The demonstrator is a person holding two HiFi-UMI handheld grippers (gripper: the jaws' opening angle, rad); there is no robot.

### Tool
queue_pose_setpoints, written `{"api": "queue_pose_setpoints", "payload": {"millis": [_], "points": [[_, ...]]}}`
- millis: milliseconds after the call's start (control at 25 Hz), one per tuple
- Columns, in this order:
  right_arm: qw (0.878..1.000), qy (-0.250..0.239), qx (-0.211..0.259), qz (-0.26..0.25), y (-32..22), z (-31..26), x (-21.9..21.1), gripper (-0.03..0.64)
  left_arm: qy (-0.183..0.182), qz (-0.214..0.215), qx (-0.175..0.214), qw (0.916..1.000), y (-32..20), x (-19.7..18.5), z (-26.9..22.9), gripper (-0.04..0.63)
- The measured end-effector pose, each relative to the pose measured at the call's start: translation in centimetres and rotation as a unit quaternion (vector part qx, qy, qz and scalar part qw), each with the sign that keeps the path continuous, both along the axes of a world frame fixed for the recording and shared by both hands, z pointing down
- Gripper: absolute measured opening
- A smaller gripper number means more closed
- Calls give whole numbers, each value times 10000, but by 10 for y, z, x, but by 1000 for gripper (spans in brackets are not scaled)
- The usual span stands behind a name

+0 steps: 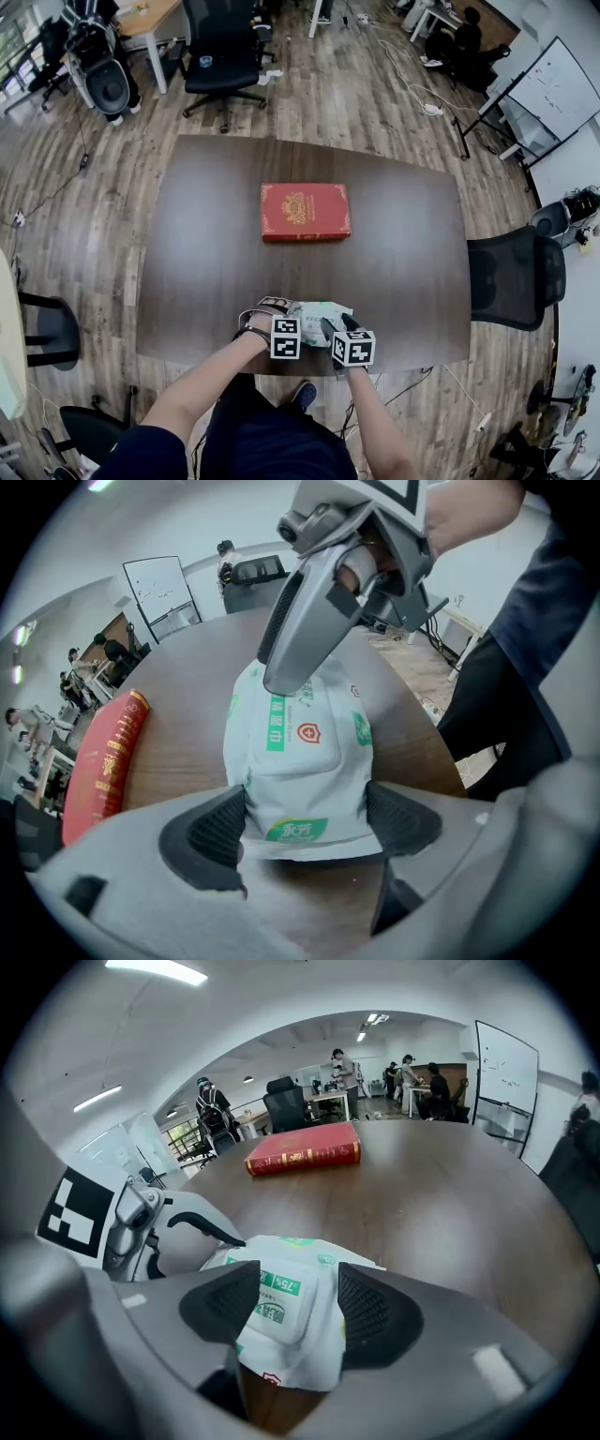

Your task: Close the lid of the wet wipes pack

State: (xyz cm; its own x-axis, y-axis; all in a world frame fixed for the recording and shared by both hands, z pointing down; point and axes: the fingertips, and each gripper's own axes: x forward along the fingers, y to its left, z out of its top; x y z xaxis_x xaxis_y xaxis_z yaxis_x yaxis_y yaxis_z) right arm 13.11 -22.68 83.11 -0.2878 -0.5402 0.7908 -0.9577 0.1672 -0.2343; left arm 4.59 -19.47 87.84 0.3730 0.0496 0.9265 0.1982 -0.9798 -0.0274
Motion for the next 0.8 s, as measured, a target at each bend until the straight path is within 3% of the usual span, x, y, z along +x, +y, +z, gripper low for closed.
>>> {"api": "queue_pose_setpoints", "payload": {"millis": [800], "points": [[9975, 70, -702, 40, -6, 24, 0, 291, -1, 16, -51, 10000, -2, 0, 1, 400]]}}
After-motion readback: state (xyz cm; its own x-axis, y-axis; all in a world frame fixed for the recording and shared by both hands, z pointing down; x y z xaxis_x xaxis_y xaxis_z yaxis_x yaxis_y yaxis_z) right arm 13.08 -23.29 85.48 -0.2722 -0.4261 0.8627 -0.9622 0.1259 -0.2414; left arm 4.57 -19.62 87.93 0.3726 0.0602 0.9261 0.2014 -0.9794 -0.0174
